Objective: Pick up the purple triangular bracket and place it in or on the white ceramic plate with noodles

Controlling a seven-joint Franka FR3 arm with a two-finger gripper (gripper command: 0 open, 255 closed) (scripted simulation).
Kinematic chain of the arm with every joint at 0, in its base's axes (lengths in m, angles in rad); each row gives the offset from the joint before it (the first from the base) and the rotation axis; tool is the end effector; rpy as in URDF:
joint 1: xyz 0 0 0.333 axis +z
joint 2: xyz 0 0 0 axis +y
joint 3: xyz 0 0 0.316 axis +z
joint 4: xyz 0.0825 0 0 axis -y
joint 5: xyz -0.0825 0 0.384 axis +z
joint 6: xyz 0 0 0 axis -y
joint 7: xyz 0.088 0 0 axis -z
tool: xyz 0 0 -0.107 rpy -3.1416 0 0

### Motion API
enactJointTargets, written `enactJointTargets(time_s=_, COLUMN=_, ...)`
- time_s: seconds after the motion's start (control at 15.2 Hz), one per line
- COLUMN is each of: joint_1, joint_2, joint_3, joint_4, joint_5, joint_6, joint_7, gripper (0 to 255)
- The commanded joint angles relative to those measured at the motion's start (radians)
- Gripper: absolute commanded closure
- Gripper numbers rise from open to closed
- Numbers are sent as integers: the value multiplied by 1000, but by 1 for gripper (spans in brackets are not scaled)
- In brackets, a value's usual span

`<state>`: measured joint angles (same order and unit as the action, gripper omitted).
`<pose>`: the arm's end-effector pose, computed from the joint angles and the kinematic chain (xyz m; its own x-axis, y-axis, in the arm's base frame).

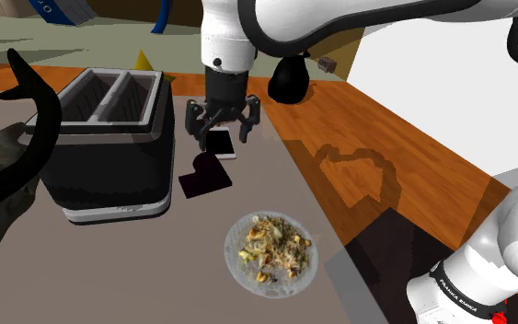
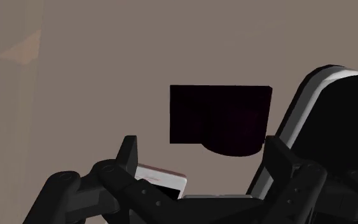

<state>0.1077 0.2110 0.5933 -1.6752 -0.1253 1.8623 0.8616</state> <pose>0.4945 0.3713 0.4951 0.9906 -0.1360 0.0110 -0.1359 -0.9907 -0.0081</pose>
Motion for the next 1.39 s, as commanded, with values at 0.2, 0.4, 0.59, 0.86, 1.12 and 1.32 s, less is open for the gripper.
enactJointTargets(time_s=0.2, joint_1=62, joint_2=141, joint_3=-3, joint_4=129, joint_5=-65, joint_6=-19, joint_7=65, gripper=0)
enactJointTargets(time_s=0.4, joint_1=61, joint_2=147, joint_3=-6, joint_4=96, joint_5=-70, joint_6=19, joint_7=69, gripper=0)
enactJointTargets(time_s=0.59, joint_1=60, joint_2=156, joint_3=-9, joint_4=60, joint_5=-77, joint_6=62, joint_7=74, gripper=0)
enactJointTargets(time_s=0.86, joint_1=60, joint_2=156, joint_3=-9, joint_4=60, joint_5=-77, joint_6=62, joint_7=74, gripper=0)
enactJointTargets(time_s=1.12, joint_1=60, joint_2=156, joint_3=-9, joint_4=60, joint_5=-77, joint_6=62, joint_7=74, gripper=0)
enactJointTargets(time_s=1.32, joint_1=60, joint_2=156, joint_3=-9, joint_4=60, joint_5=-77, joint_6=62, joint_7=74, gripper=255)
